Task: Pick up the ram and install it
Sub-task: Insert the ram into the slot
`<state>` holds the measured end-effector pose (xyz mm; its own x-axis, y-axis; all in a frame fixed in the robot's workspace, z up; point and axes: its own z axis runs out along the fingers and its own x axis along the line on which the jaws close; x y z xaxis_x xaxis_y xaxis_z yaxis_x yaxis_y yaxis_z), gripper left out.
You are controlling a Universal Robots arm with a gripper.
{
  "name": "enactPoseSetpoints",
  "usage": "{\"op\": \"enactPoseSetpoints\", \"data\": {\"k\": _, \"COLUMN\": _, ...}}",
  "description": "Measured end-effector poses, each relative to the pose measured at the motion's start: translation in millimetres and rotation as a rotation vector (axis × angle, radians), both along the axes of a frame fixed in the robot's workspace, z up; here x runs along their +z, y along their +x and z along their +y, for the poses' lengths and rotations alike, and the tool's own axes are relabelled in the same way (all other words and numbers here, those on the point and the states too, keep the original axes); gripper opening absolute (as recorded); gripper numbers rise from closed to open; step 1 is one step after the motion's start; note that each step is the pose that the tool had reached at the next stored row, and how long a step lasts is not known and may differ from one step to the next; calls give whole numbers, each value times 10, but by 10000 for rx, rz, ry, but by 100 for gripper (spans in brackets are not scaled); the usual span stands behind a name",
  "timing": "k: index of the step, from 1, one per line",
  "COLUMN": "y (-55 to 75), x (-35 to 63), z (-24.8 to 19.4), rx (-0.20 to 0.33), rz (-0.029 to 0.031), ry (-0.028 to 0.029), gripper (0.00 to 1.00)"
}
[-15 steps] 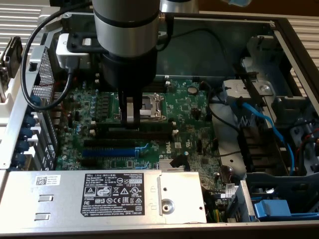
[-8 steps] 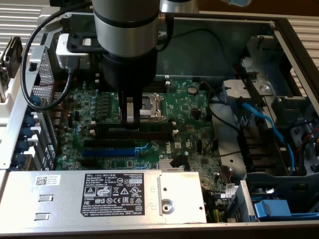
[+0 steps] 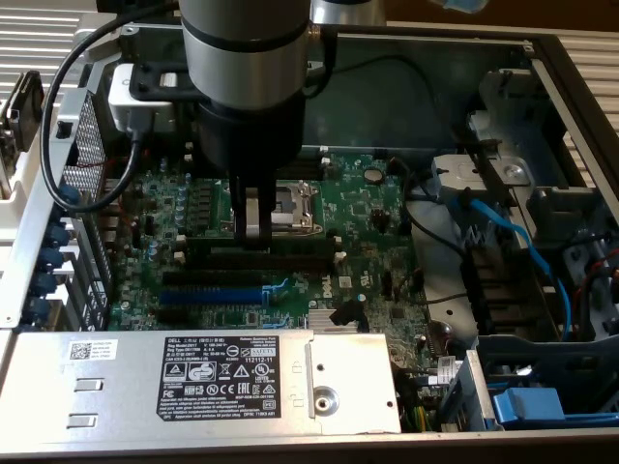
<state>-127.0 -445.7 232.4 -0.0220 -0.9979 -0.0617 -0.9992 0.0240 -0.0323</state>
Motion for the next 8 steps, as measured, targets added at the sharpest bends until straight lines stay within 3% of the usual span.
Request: {"op": "enactPoseSetpoints", "data": {"k": 8, "y": 0, "x": -8, "z": 0, "rx": 0, "rz": 0, "ry": 0, "gripper": 12}}
